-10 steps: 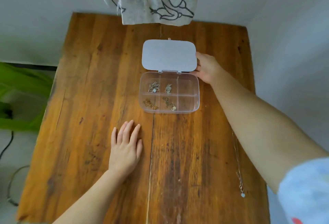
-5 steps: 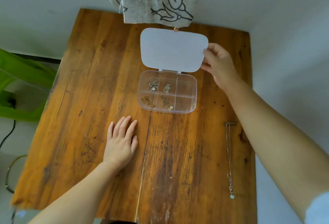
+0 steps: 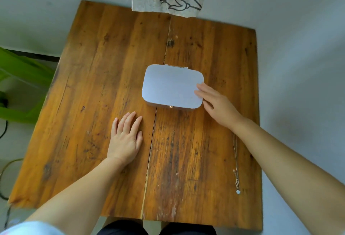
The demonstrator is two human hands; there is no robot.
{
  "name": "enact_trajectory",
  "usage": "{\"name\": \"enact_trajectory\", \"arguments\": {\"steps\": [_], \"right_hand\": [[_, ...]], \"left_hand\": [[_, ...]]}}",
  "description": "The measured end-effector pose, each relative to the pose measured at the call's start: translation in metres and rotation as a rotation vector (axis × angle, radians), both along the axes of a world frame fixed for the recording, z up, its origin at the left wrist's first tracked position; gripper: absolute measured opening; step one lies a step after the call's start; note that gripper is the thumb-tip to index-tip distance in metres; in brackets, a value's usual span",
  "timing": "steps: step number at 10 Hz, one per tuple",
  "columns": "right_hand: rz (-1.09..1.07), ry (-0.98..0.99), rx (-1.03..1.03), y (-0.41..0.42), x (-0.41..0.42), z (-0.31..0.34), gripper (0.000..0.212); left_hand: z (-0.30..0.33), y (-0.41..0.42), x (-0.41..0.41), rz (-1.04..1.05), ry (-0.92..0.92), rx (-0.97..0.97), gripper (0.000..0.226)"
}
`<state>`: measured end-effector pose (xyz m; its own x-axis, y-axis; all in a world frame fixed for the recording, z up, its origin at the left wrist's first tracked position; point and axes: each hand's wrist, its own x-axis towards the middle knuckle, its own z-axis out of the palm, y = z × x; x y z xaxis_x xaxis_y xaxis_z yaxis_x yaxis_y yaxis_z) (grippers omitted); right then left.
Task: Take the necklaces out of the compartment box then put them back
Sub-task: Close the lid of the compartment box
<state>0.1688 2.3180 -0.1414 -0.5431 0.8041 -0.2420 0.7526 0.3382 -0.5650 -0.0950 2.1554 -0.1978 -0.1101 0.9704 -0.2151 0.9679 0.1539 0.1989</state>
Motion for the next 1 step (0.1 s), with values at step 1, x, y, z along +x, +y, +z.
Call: {"name": "enact_trajectory", "arguments": {"steps": [1], "right_hand": [[0.006,-0.083,0.0,-0.0024,-0.0044,0.005,0.048]], "left_hand": [[0.0012,0.001,-0.0006,0.019,-0.022,-0.02,0.058]]}}
